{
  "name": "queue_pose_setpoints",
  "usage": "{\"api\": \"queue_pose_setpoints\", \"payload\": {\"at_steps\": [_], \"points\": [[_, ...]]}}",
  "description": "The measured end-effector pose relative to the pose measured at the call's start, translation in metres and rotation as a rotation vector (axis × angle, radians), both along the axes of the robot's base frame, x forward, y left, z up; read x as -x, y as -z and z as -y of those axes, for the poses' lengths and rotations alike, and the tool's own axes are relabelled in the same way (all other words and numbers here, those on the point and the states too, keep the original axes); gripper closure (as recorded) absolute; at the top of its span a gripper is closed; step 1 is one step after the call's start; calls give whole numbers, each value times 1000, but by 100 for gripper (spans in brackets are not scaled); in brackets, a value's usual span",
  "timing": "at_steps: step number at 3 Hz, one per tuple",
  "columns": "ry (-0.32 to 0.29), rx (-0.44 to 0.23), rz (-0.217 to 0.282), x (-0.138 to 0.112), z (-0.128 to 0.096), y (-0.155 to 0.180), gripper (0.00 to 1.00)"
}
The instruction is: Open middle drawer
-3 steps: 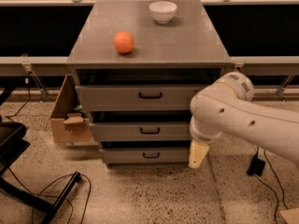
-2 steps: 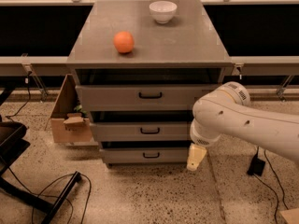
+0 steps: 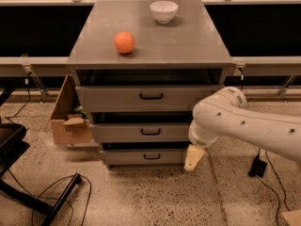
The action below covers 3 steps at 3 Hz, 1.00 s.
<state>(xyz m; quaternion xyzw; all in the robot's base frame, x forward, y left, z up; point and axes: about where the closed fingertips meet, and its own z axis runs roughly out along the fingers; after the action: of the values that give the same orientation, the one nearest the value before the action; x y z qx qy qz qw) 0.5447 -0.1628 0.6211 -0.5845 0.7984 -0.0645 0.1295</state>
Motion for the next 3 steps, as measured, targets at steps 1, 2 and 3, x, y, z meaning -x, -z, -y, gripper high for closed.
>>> {"api": "queue_pose_setpoints", "payload": {"at_steps": [1,2,3], "points": [[-53,-41,2,-36,-1,48,0],[-108,-33,-10,-64,-5,77,0],[-168,36,-36,-91,-9,107,0]]}}
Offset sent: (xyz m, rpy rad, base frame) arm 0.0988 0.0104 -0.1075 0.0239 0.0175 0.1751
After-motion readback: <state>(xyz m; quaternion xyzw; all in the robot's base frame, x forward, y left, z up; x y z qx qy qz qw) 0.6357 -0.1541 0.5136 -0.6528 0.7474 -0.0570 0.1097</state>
